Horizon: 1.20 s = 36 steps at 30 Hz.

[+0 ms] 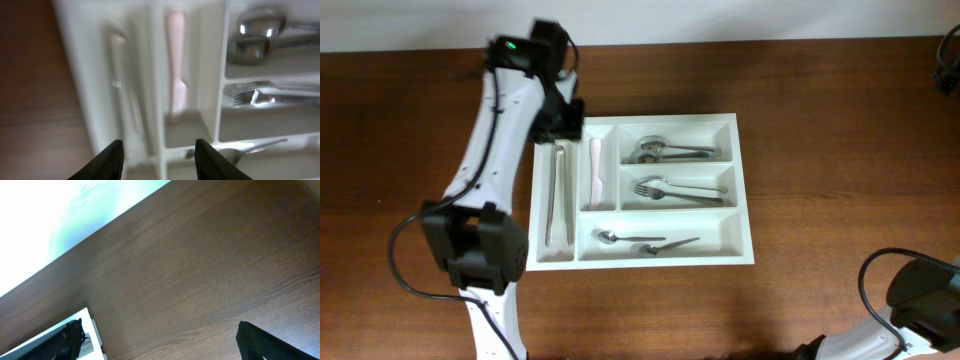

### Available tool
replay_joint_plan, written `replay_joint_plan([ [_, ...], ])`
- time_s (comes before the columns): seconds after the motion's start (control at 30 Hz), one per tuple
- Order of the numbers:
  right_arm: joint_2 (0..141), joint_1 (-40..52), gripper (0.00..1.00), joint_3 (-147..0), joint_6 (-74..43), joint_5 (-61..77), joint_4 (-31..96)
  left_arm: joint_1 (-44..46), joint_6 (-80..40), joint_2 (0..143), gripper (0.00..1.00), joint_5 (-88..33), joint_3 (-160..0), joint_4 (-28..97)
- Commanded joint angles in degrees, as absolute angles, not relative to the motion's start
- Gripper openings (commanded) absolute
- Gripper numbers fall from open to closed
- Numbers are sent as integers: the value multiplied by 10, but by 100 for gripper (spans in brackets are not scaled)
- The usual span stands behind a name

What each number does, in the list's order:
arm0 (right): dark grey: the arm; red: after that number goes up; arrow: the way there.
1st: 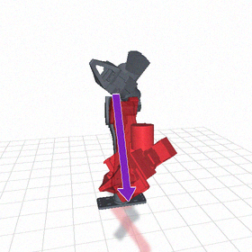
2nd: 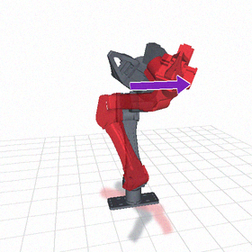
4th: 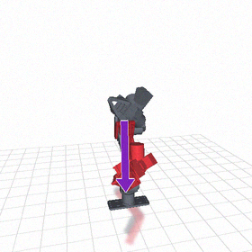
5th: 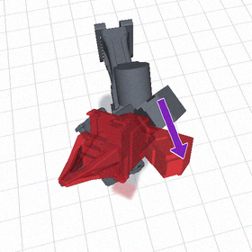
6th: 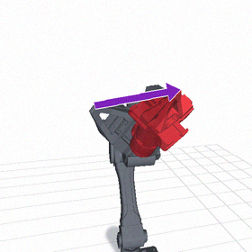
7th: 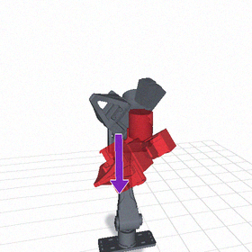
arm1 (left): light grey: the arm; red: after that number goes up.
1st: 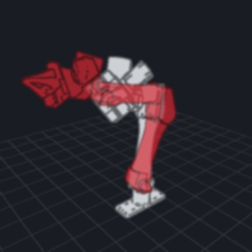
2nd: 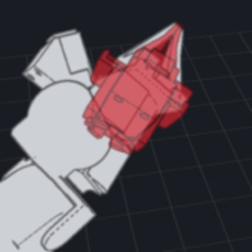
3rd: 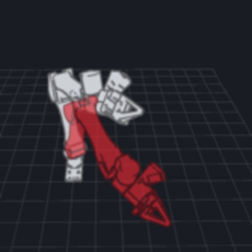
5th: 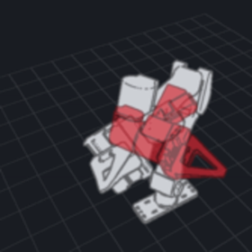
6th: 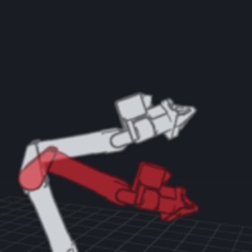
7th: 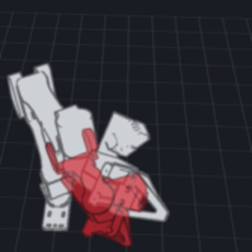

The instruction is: Pack container

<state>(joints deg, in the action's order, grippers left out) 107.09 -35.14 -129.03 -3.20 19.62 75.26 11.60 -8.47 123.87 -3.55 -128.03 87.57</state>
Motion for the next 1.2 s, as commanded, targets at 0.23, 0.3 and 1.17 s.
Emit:
replay_joint_plan([
  [0.23,1072,-353,99,-1288,-35,204,752,50,-63,1163,54,69,-1481,959],
  [0.3,1072,-353,99,-1288,-35,204,753,33,-63,1147,59,70,-1481,965],
  [1.17,1048,-316,99,-1288,-35,204,753,-50,-63,1094,99,118,-1481,967],
])
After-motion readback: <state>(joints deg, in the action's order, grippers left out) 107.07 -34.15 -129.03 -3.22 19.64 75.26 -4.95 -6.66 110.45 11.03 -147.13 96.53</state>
